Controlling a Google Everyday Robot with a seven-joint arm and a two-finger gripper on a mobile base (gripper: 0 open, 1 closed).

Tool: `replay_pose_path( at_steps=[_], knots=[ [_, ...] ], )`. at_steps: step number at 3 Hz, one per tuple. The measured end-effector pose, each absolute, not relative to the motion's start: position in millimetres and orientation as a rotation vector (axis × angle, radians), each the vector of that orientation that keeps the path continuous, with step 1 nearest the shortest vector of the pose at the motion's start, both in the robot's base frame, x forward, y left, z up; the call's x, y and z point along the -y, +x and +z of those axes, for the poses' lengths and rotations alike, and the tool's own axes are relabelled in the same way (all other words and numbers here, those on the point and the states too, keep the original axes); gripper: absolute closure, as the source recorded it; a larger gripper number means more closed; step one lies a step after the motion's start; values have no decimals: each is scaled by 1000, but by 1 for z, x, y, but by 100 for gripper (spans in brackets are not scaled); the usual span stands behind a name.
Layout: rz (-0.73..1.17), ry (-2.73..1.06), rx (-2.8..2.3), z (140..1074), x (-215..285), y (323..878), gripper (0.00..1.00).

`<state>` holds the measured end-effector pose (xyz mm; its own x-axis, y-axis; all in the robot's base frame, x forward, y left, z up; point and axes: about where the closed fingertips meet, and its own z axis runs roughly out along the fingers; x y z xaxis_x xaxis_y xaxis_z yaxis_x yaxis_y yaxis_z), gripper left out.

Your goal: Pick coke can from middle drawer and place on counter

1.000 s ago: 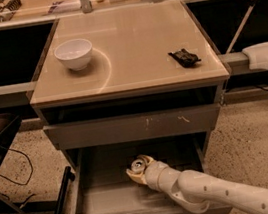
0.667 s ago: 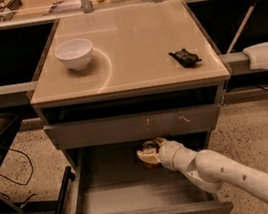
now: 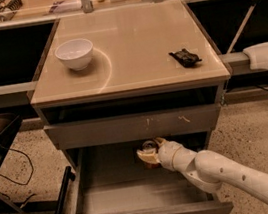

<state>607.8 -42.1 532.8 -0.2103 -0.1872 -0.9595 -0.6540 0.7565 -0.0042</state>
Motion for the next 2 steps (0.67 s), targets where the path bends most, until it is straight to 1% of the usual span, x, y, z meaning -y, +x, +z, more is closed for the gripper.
replay_pose_path(
  at_steps=[2],
  knots=[
    [647, -752, -1829, 503, 62, 509, 100]
  ],
)
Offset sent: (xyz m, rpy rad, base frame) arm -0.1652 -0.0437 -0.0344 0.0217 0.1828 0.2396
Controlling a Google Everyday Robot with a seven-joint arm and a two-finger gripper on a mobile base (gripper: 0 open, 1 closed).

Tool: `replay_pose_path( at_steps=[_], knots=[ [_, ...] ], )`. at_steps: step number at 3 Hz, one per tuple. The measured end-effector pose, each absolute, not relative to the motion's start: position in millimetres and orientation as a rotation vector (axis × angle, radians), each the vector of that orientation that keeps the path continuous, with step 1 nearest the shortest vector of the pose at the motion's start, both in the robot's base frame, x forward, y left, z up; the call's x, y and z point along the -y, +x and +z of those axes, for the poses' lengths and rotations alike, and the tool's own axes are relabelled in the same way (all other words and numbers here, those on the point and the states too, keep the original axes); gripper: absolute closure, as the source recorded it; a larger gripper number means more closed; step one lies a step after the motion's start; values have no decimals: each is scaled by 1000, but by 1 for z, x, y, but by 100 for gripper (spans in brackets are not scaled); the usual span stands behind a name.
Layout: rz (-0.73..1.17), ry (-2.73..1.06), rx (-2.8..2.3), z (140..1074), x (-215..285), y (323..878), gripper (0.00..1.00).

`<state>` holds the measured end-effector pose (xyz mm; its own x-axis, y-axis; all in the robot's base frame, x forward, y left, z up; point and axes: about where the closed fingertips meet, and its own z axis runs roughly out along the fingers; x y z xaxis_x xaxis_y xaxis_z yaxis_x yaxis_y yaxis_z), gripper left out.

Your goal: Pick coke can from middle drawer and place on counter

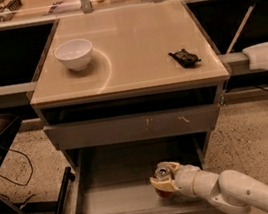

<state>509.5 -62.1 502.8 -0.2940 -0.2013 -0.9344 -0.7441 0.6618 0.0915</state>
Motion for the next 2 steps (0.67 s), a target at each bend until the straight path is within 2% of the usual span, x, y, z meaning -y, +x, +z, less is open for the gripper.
replay_pose_path(
  at_steps=[1, 2],
  knots=[
    [608, -725, -1862, 518, 95, 490, 100],
    [435, -639, -1886, 566, 145, 545, 100]
  ],
)
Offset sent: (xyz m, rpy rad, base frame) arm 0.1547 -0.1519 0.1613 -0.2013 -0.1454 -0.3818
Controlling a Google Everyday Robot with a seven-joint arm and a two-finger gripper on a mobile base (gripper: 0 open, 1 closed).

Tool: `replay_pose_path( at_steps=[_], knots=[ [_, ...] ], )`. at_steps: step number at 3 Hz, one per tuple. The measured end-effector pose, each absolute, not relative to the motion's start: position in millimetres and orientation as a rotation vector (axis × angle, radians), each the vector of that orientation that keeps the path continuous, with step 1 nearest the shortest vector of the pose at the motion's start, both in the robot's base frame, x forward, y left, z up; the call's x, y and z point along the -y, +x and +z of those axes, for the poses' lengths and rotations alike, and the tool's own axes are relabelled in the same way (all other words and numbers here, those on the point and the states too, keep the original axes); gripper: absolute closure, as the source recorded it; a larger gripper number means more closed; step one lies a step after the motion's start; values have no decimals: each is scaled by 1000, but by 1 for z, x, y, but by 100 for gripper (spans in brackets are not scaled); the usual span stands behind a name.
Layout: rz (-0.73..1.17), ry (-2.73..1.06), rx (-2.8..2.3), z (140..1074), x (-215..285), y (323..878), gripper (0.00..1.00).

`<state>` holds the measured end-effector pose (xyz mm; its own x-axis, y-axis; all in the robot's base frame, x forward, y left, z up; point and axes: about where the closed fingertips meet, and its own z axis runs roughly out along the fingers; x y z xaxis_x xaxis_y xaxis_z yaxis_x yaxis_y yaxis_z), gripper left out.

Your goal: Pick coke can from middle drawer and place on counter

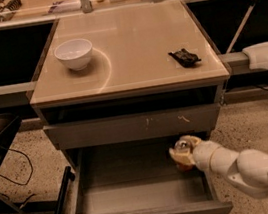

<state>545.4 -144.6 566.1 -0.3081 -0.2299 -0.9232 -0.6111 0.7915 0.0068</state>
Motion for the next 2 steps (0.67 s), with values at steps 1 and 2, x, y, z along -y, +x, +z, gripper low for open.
replay_pose_path(
  at_steps=[1, 2],
  knots=[
    [342, -595, -1851, 616, 159, 586, 100],
    [342, -595, -1851, 616, 159, 586, 100]
  ],
)
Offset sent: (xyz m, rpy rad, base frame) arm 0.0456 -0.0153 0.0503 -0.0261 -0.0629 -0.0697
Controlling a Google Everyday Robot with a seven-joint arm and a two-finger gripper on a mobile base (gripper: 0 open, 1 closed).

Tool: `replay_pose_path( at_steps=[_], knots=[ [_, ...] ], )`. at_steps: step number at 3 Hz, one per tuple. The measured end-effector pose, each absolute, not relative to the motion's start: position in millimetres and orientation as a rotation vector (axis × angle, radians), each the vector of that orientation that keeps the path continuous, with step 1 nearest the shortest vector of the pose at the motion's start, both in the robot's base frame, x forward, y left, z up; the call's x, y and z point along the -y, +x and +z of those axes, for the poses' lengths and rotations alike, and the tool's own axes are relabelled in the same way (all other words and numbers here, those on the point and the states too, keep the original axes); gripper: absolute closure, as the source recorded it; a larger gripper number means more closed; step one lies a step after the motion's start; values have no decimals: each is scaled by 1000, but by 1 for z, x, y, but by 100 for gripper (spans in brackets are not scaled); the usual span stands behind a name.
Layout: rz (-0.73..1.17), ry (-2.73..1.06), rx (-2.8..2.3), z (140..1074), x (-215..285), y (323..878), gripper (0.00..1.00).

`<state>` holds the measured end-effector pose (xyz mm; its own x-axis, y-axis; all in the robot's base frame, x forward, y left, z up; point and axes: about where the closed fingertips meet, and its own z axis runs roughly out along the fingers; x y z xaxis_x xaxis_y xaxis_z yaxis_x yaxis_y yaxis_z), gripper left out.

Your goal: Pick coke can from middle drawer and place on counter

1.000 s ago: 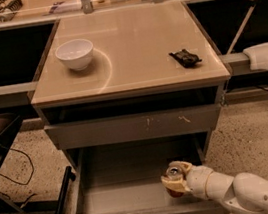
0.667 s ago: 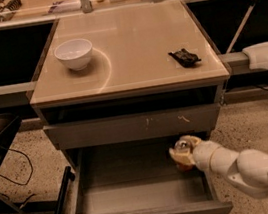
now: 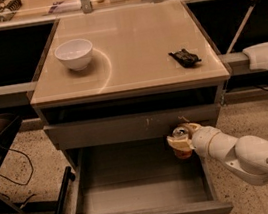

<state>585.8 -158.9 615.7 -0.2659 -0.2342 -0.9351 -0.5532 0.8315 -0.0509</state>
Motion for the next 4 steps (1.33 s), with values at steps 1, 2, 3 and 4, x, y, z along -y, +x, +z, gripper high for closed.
replay_pose_path(
  at_steps=[1, 2, 3, 4],
  knots=[
    [342, -595, -1851, 616, 159, 585, 100],
    [323, -543, -1905, 625, 179, 555, 100],
    [218, -451, -1937, 673, 222, 514, 100],
    [69, -397, -1904, 740, 260, 503, 100]
  ],
)
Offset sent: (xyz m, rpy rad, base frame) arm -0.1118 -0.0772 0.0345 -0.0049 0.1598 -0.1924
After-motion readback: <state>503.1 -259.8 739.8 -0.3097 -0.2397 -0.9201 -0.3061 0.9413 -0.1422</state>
